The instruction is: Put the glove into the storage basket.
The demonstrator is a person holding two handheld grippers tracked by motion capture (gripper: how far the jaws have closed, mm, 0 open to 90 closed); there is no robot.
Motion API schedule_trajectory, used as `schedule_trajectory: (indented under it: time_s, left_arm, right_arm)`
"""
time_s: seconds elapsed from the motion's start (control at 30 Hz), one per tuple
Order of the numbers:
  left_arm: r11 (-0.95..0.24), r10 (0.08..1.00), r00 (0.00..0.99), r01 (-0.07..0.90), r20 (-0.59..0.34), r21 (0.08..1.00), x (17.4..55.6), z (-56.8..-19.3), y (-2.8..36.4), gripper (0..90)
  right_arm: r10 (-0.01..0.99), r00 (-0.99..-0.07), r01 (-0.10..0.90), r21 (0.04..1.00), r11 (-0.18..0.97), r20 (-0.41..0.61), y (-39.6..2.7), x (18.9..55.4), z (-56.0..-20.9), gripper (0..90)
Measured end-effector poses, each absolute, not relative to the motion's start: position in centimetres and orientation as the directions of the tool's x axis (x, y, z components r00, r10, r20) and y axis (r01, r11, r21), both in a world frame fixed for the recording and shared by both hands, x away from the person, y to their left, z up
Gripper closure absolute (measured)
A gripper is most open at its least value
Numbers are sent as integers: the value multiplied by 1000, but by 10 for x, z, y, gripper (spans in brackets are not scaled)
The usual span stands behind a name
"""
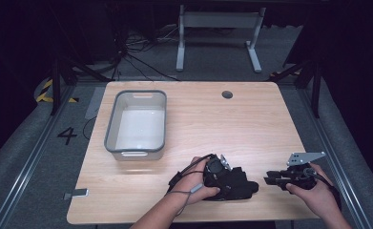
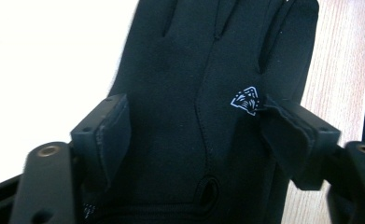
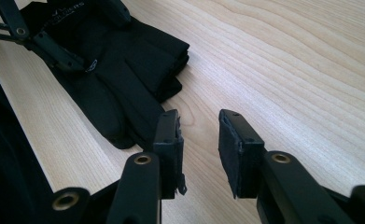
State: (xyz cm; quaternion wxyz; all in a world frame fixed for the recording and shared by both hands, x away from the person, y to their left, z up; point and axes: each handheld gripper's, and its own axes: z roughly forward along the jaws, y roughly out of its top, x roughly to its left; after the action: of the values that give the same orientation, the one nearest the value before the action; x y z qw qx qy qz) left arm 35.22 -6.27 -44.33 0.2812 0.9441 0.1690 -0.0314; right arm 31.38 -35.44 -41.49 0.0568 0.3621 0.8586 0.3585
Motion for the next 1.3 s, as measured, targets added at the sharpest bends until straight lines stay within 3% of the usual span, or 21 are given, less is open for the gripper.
schedule_trajectory:
  time_s: [0.13, 0.5, 0.83, 1.07, 1.3]
  left_arm:
    - [-793, 293, 944, 329, -152, 513, 351, -444, -65, 186]
    - [-832, 269, 960, 270, -74, 485, 348, -444, -69, 222]
    - [-834, 283, 958, 264, -36, 484, 349, -443, -68, 371]
    - [-816, 321, 946, 302, -49, 493, 357, -441, -63, 599]
    - [-807, 348, 935, 335, -67, 486, 358, -439, -63, 661]
  right_arm:
    - [659, -733, 581, 660, 476, 169, -354, 313, -414, 694]
    - [650, -739, 577, 666, 473, 178, -353, 314, -414, 691]
    - [638, -750, 561, 680, 473, 176, -352, 313, -413, 687]
    - [631, -755, 555, 684, 474, 176, -351, 312, -412, 683]
    - [629, -757, 554, 683, 475, 177, -351, 313, -414, 681]
